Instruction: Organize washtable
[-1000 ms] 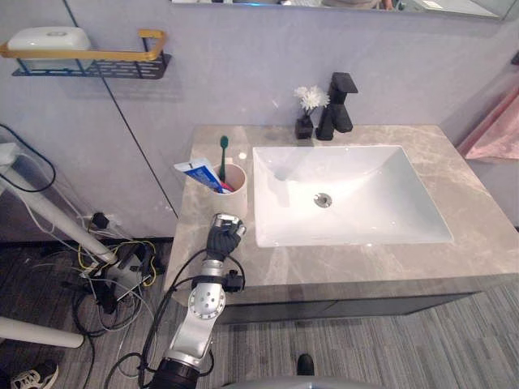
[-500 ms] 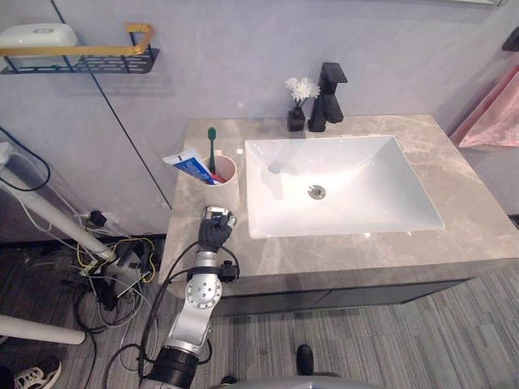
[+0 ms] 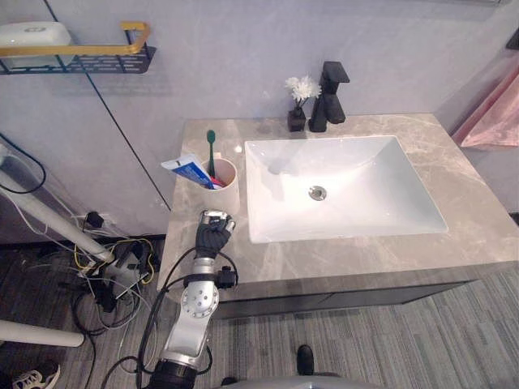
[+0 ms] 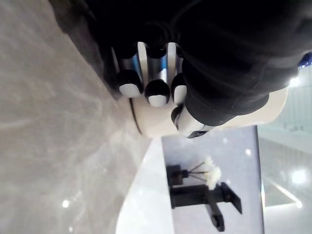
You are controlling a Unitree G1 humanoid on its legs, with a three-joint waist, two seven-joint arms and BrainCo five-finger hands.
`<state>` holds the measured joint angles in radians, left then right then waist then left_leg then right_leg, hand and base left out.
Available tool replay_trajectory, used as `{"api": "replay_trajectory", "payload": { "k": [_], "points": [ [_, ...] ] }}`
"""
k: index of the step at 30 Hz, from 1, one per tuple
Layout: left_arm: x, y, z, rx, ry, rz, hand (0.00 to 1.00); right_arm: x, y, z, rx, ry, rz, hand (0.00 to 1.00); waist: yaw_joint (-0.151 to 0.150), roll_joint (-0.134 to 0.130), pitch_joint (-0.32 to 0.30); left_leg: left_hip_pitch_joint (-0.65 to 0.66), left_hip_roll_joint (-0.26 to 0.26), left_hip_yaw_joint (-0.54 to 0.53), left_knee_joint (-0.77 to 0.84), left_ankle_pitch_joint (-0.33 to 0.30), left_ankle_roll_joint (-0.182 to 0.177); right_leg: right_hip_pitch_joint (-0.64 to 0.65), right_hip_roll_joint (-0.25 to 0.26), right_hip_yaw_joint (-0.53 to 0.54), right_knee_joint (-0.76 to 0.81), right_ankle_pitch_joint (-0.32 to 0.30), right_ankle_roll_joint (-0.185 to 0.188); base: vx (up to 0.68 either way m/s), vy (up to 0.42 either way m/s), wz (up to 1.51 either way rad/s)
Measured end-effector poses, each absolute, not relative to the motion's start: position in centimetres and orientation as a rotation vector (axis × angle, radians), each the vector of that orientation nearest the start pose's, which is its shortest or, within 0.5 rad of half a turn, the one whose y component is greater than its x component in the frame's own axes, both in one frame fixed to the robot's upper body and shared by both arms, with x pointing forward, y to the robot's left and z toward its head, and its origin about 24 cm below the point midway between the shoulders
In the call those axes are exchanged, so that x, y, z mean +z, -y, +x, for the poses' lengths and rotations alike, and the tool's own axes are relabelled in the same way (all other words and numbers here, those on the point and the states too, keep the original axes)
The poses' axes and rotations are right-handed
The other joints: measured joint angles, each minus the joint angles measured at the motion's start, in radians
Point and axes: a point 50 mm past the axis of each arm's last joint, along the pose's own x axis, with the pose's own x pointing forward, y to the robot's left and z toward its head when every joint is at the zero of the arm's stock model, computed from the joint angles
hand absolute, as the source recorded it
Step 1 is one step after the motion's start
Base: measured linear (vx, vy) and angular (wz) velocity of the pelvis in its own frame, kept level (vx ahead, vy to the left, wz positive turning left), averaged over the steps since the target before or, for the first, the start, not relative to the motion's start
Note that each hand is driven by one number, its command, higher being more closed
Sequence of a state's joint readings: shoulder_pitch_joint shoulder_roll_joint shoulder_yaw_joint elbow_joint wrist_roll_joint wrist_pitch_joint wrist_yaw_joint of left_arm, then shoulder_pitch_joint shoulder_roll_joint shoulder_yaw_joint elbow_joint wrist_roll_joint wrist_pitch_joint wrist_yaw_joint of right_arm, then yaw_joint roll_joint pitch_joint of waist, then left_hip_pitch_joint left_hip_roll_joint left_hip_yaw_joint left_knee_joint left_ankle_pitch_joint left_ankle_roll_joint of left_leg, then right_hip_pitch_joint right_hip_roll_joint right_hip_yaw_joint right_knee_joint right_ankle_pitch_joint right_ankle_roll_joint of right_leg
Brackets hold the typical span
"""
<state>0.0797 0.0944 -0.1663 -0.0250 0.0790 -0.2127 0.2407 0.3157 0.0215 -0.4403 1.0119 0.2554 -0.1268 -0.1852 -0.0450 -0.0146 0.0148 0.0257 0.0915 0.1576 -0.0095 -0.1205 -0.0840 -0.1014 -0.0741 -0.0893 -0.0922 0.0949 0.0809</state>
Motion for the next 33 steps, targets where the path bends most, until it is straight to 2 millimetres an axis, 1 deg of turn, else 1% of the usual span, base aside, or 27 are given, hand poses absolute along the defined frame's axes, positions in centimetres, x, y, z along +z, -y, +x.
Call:
{"api": "replay_trajectory", "payload": {
  "k": [4,6,9,14,17,19,23,25,27,30,33],
  "points": [
    [4.8,-13.2,22.2,-0.001,0.163,0.032,1.00,-16.4,21.5,-0.7,-0.855,-1.145,0.298,0.00,0.000,0.002,0.002,0.009,-0.001,-0.011,0.000,-0.003,0.004,0.016,-0.001,-0.025,0.000,0.000,0.000,0.05,0.017,0.13],
    [4.5,-12.9,21.5,-0.056,0.136,-0.032,1.00,-16.4,21.4,-0.6,-0.849,-1.145,0.297,0.00,0.001,0.004,0.003,0.021,-0.001,-0.018,0.000,-0.007,0.011,0.035,-0.003,-0.036,0.000,0.000,0.000,0.01,0.025,0.09],
    [4.3,-12.8,20.8,-0.092,0.117,-0.074,1.00,-16.4,21.4,-0.4,-0.835,-1.142,0.292,0.00,0.001,0.001,0.001,0.017,-0.007,-0.019,0.006,-0.008,0.013,0.036,-0.008,-0.037,-0.002,0.000,0.000,-0.02,0.013,0.01],
    [4.2,-12.6,20.4,-0.123,0.100,-0.130,1.00,-16.4,21.4,-0.1,-0.797,-1.141,0.278,0.00,0.001,0.004,0.002,0.014,-0.015,-0.029,0.020,-0.008,0.014,0.038,-0.016,-0.042,-0.001,0.000,0.000,-0.03,-0.002,0.02],
    [3.9,-12.1,19.5,-0.162,0.069,-0.190,1.00,-16.5,21.5,-0.1,-0.788,-1.145,0.279,0.00,0.000,0.007,0.001,0.015,-0.016,-0.034,0.027,-0.008,0.014,0.044,-0.018,-0.048,-0.001,0.000,0.000,-0.04,-0.006,0.05],
    [3.7,-11.9,19.0,-0.188,0.042,-0.260,1.00,-16.5,21.5,-0.1,-0.785,-1.147,0.278,0.00,-0.001,0.007,0.000,0.015,-0.016,-0.044,0.030,-0.008,0.014,0.050,-0.019,-0.059,-0.001,0.000,0.000,-0.03,-0.006,0.11],
    [3.9,-11.6,18.8,-0.227,0.026,-0.321,1.00,-16.5,21.6,-0.2,-0.771,-1.152,0.276,0.00,0.001,0.008,-0.003,0.014,-0.015,-0.049,0.031,-0.008,0.013,0.052,-0.020,-0.062,0.000,0.000,0.000,-0.01,-0.003,0.03],
    [4.1,-11.6,18.8,-0.238,0.028,-0.344,1.00,-16.5,21.8,-0.1,-0.749,-1.153,0.259,0.00,0.000,0.008,-0.007,0.014,-0.015,-0.049,0.032,-0.008,0.013,0.051,-0.020,-0.062,0.000,0.000,0.000,0.00,0.000,0.00],
    [5.0,-11.2,18.7,-0.264,0.055,-0.397,1.00,-16.5,21.8,-0.2,-0.741,-1.159,0.256,0.00,0.000,0.008,-0.012,0.014,-0.015,-0.050,0.033,-0.008,0.014,0.052,-0.020,-0.062,0.000,0.000,0.001,0.00,0.000,0.00],
    [6.2,-10.7,18.6,-0.298,0.098,-0.434,1.00,-16.5,21.8,-0.2,-0.738,-1.158,0.256,0.00,0.000,0.009,-0.015,0.014,-0.016,-0.050,0.034,-0.008,0.014,0.053,-0.020,-0.062,0.000,0.000,0.001,0.00,0.000,0.00],
    [6.9,-10.6,18.8,-0.309,0.125,-0.445,1.00,-16.5,21.9,-0.2,-0.737,-1.158,0.256,0.00,0.000,0.010,-0.016,0.014,-0.015,-0.049,0.036,-0.008,0.014,0.055,-0.020,-0.062,0.000,0.000,0.001,0.00,0.000,0.00]
  ]
}}
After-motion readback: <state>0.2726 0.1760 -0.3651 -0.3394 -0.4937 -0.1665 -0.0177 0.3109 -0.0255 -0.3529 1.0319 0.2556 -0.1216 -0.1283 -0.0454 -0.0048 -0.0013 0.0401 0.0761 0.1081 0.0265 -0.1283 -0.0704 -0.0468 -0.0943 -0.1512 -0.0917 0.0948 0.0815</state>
